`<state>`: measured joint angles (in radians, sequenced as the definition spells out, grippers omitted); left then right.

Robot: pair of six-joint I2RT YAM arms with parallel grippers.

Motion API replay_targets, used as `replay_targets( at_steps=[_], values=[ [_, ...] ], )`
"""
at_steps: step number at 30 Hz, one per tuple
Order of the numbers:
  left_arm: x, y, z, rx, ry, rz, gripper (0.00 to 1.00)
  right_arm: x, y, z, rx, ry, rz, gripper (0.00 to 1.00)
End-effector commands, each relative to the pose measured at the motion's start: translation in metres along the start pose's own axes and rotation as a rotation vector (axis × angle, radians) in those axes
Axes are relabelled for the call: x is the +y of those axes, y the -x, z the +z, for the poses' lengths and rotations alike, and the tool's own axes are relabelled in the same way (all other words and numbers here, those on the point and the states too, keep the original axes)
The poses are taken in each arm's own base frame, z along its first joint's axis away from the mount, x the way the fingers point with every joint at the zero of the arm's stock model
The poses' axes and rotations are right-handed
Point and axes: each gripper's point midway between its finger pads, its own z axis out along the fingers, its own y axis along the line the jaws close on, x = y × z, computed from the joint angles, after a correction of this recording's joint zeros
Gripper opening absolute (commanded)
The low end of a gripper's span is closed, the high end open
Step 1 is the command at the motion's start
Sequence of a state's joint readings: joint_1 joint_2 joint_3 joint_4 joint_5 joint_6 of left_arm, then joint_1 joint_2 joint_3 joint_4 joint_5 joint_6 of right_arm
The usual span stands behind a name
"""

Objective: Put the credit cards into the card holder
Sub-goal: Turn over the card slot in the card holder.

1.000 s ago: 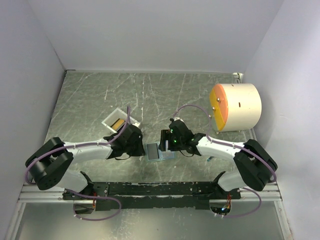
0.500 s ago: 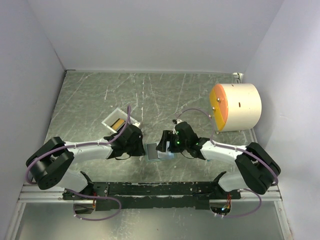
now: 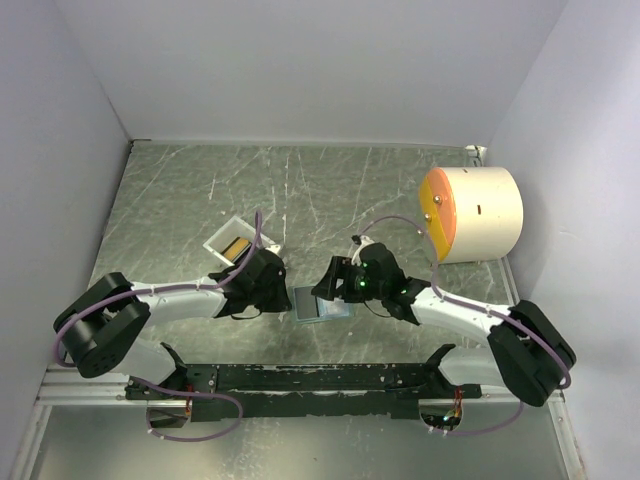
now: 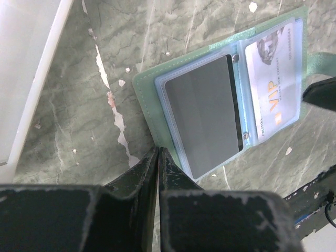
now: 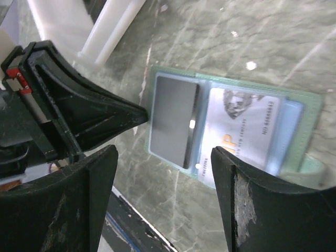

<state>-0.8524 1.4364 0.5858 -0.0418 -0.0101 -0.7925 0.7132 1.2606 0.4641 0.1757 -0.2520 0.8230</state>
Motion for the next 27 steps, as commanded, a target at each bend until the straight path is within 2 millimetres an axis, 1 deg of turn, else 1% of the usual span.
replay_targets(
  at_steps=[1, 8, 21, 24, 27],
  values=[
    [-0.01, 0.006, 0.0, -0.011, -0.049, 0.002, 0.15, -0.027, 0.018, -0.01, -0.066, -0.184, -0.058, 0.73],
    [-0.013, 0.006, 0.0, -0.013, -0.06, -0.003, 0.15, -0.04, 0.011, -0.008, -0.028, -0.238, -0.075, 0.73],
    [-0.013, 0.005, 0.002, -0.006, -0.059, -0.003, 0.14, -0.068, -0.003, 0.004, 0.023, -0.324, -0.087, 0.73],
    [-0.013, 0.004, 0.001, -0.007, -0.06, -0.004, 0.14, -0.071, -0.001, 0.002, 0.022, -0.347, -0.097, 0.73],
    [-0.013, 0.005, 0.001, -0.007, -0.059, -0.003, 0.14, -0.073, 0.005, -0.003, 0.005, -0.377, -0.121, 0.73]
  ],
)
